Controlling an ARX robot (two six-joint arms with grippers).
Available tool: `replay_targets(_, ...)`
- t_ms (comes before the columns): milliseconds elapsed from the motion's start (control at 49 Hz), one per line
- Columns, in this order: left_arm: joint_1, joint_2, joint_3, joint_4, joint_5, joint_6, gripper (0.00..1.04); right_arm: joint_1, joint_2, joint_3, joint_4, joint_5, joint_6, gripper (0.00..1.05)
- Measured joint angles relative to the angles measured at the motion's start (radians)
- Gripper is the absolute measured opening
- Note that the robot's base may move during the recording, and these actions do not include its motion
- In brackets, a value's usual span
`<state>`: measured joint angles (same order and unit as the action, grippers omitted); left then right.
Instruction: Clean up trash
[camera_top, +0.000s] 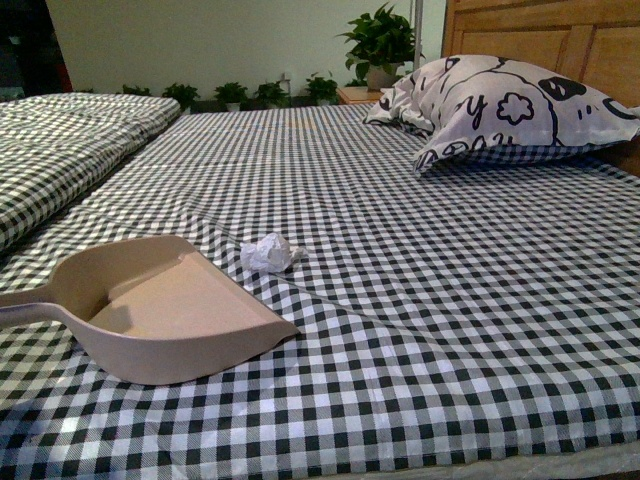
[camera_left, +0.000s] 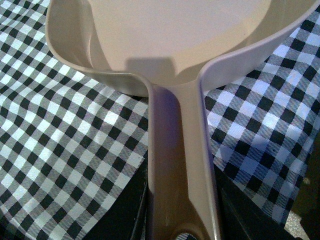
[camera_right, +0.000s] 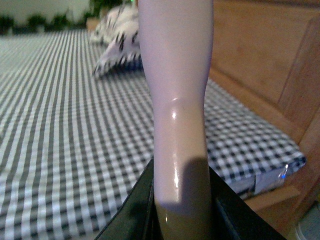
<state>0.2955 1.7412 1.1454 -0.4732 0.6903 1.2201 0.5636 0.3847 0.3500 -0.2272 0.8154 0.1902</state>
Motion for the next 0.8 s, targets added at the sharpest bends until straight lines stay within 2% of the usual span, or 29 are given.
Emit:
replay_targets(82, 0.0, 0.0, 0.0, 0.0, 0.0, 0.0, 0.29, -0.053, 0.055, 0.035, -0.139, -0.108, 0.063, 0.21)
replay_targets(143, 0.0, 0.0, 0.0, 0.0, 0.0, 0.0, 0.29, -0.113, 0.099, 0.034, -0.138, -0.19, 0.075, 0.21)
replay_targets(245, 0.0, 0.0, 0.0, 0.0, 0.0, 0.001, 0.29, -0.283, 0.261, 0.061, -0.001, -0.375, 0.074, 0.21)
replay_targets(347, 0.0, 0.0, 0.0, 0.0, 0.0, 0.002, 0.29, -0.351, 0.407, 0.108, 0.119, -0.479, 0.055, 0.21)
replay_targets(571, 0.0, 0.0, 0.0, 0.0, 0.0, 0.002, 0.29, -0.347, 0.746, 0.23, 0.361, -0.61, -0.01, 0.21)
replay_targets(693, 0.0, 0.0, 0.0, 0.0, 0.0, 0.002, 0.29, -0.298, 1.02, 0.342, 0.47, -0.657, -0.066, 0.21)
replay_targets(795, 0.0, 0.0, 0.0, 0.0, 0.0, 0.002, 0.29, -0.248, 1.201, 0.452, 0.507, -0.652, -0.108, 0.21)
